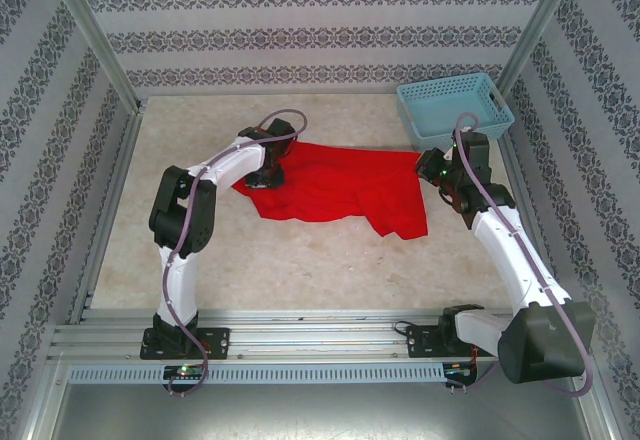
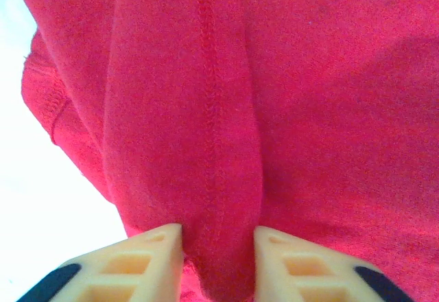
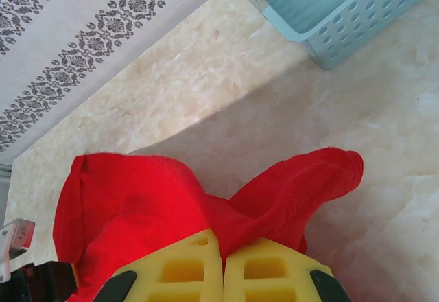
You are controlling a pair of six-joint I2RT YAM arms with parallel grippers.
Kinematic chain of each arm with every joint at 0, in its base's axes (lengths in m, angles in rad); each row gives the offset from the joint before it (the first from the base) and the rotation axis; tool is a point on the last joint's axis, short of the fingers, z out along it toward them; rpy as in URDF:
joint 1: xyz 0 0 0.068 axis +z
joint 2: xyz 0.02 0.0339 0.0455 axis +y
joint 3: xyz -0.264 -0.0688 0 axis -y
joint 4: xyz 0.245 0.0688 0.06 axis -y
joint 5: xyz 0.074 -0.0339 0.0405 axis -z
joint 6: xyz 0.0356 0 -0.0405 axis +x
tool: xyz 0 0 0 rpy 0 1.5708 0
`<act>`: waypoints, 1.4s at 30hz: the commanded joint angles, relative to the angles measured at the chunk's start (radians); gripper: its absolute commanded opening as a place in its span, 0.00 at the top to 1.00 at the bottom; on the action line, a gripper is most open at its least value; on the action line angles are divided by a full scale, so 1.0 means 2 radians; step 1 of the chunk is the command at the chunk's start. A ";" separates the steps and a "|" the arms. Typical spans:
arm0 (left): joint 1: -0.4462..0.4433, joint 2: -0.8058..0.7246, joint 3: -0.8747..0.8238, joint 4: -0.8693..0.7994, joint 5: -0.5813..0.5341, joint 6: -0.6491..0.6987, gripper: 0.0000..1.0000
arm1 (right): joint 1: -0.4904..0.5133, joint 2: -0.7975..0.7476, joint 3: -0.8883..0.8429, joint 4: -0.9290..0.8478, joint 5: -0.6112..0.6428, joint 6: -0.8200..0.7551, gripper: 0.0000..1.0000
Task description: Fold the inside-out t-shirt
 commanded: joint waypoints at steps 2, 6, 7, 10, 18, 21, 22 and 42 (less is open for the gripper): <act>0.013 -0.017 -0.018 0.005 -0.007 0.002 0.82 | -0.005 -0.011 -0.006 0.003 0.016 -0.006 1.00; 0.023 -0.056 -0.038 0.015 0.013 0.005 0.99 | -0.010 -0.012 0.004 -0.008 0.017 -0.009 1.00; 0.029 -0.076 -0.044 0.017 0.020 0.009 1.00 | -0.013 -0.012 0.012 -0.014 0.015 -0.011 1.00; 0.062 -0.163 -0.065 0.044 0.050 0.027 1.00 | -0.028 -0.017 0.044 -0.037 0.009 -0.020 1.00; 0.243 -0.460 -0.162 0.217 0.183 -0.010 1.00 | -0.076 -0.076 0.136 -0.108 -0.015 -0.027 1.00; 0.253 -0.523 -0.196 0.262 0.194 -0.017 1.00 | -0.077 -0.109 0.139 -0.115 -0.028 -0.015 1.00; 0.253 -0.533 -0.209 0.274 0.198 -0.020 1.00 | -0.077 -0.119 0.133 -0.114 -0.032 -0.008 1.00; 0.262 -0.131 -0.019 0.106 0.209 0.001 1.00 | 0.014 0.154 0.158 -0.012 -0.006 -0.028 1.00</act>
